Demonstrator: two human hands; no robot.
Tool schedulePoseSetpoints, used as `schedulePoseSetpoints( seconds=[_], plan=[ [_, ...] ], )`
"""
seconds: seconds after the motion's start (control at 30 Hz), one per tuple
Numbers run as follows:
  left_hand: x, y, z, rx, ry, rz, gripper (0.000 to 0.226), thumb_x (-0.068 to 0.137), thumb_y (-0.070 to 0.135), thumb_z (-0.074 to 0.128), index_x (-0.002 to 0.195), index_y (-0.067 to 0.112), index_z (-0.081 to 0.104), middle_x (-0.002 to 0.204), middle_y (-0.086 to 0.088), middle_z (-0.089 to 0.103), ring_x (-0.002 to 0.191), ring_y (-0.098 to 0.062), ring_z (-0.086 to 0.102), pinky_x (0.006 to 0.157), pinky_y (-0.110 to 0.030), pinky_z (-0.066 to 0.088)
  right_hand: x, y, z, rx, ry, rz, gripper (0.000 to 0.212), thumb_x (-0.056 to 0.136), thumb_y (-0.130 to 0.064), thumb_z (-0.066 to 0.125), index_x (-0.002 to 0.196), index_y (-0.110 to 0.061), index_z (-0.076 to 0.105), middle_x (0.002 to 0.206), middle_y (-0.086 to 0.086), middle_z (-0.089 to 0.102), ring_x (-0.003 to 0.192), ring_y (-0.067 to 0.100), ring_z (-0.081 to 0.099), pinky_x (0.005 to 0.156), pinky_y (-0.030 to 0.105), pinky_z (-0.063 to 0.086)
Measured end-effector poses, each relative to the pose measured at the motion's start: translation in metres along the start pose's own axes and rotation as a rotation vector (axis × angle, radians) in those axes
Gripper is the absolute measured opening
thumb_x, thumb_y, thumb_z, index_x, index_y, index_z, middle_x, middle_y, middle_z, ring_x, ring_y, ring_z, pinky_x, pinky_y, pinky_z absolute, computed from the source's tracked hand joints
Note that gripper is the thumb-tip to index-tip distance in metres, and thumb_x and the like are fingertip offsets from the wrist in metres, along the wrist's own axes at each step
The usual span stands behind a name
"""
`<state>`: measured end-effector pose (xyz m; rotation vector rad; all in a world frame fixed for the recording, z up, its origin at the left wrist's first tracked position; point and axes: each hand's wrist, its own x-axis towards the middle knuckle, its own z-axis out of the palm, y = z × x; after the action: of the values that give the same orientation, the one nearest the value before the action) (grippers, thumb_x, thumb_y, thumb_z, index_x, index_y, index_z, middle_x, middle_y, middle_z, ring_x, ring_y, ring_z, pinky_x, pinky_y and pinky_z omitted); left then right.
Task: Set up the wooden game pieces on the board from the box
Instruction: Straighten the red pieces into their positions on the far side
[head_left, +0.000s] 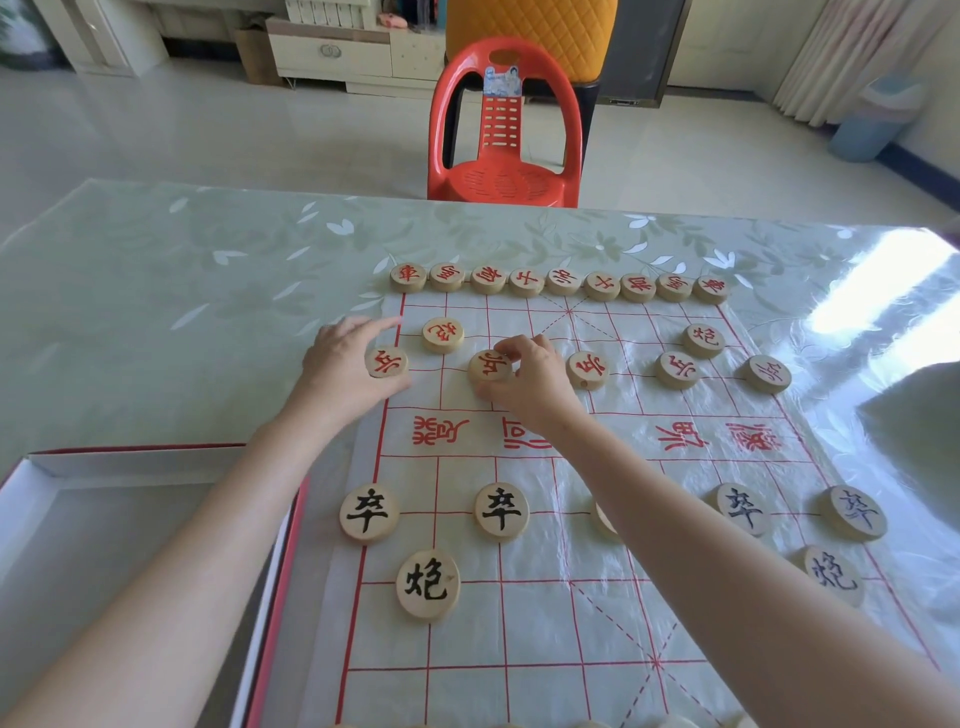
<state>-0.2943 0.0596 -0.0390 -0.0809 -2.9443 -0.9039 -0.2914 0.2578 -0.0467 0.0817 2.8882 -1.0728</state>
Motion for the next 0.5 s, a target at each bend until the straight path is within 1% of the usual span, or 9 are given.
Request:
schedulePoseSetpoints(
  seconds=[0.07, 0.1, 0.17, 0.2, 0.27, 0.37, 0.43, 0.5],
  plan=[
    [-0.001, -0.002, -0.008, -0.035, -0.093, 0.052, 0.053, 0.078, 0.013, 0.066, 0.128, 0.027, 0.054, 0.131, 0.000, 0.054, 0.121, -0.021, 0.045, 0.095, -0.026, 0.034, 0.000, 0.000, 0.000, -0.007, 0.000, -0.003, 0.054, 0.077, -0.029, 0.070, 0.126, -0.015, 0.051, 0.122, 0.007, 0.046, 0.114, 0.026, 0.045, 0.099, 0.039, 0.041],
    [-0.001, -0.004, -0.011, -0.065, -0.131, 0.058, 0.051, 0.079, 0.007, 0.061, 0.126, 0.027, 0.056, 0.129, 0.003, 0.055, 0.116, -0.018, 0.049, 0.091, -0.022, 0.034, 0.000, 0.000, 0.000, -0.012, 0.000, -0.003, 0.054, 0.078, -0.029, 0.070, 0.126, -0.015, 0.051, 0.123, 0.007, 0.046, 0.114, 0.025, 0.044, 0.099, 0.039, 0.041],
    [-0.001, -0.008, -0.014, -0.083, -0.165, 0.070, 0.049, 0.080, 0.002, 0.059, 0.122, 0.027, 0.059, 0.127, 0.005, 0.057, 0.105, -0.014, 0.051, 0.090, -0.020, 0.034, 0.000, 0.000, 0.001, -0.014, 0.002, -0.001, 0.054, 0.078, -0.030, 0.070, 0.126, -0.016, 0.050, 0.123, 0.007, 0.046, 0.114, 0.026, 0.044, 0.100, 0.039, 0.041],
    [0.001, -0.009, -0.015, -0.078, -0.166, 0.081, 0.046, 0.080, 0.004, 0.062, 0.120, 0.027, 0.061, 0.126, 0.004, 0.057, 0.103, -0.012, 0.050, 0.090, -0.022, 0.036, 0.000, 0.000, 0.001, -0.015, 0.003, 0.000, 0.054, 0.078, -0.030, 0.070, 0.126, -0.016, 0.050, 0.123, 0.007, 0.046, 0.114, 0.026, 0.044, 0.100, 0.040, 0.040],
    [0.006, -0.011, -0.014, -0.047, -0.150, 0.082, 0.041, 0.078, 0.015, 0.069, 0.117, 0.026, 0.062, 0.119, 0.001, 0.058, 0.101, -0.012, 0.051, 0.086, -0.025, 0.037, 0.000, 0.000, 0.002, -0.017, 0.005, 0.002, 0.054, 0.078, -0.030, 0.069, 0.127, -0.016, 0.050, 0.123, 0.007, 0.046, 0.114, 0.026, 0.044, 0.100, 0.040, 0.041],
    [0.011, -0.010, -0.009, 0.060, -0.031, 0.007, 0.042, 0.071, 0.038, 0.075, 0.109, 0.026, 0.064, 0.103, -0.001, 0.053, 0.097, -0.020, 0.053, 0.078, -0.028, 0.039, 0.000, 0.001, 0.002, -0.020, 0.012, 0.000, 0.054, 0.078, -0.029, 0.069, 0.127, -0.016, 0.050, 0.124, 0.007, 0.046, 0.115, 0.025, 0.044, 0.100, 0.039, 0.041],
    [0.012, -0.005, -0.004, 0.121, 0.051, -0.052, 0.048, 0.065, 0.050, 0.075, 0.103, 0.023, 0.063, 0.100, -0.001, 0.052, 0.097, -0.022, 0.053, 0.076, -0.030, 0.042, 0.000, 0.001, 0.001, -0.018, 0.015, -0.001, 0.055, 0.078, -0.029, 0.069, 0.128, -0.015, 0.049, 0.123, 0.007, 0.046, 0.115, 0.025, 0.043, 0.100, 0.039, 0.040],
    [0.012, -0.003, 0.001, 0.127, 0.058, -0.099, 0.061, 0.062, 0.059, 0.072, 0.105, 0.019, 0.059, 0.107, -0.003, 0.051, 0.101, -0.022, 0.053, 0.080, -0.033, 0.044, 0.000, 0.001, 0.002, -0.019, 0.017, -0.003, 0.056, 0.078, -0.030, 0.069, 0.128, -0.015, 0.049, 0.123, 0.006, 0.046, 0.115, 0.025, 0.044, 0.100, 0.039, 0.040]
  ],
)
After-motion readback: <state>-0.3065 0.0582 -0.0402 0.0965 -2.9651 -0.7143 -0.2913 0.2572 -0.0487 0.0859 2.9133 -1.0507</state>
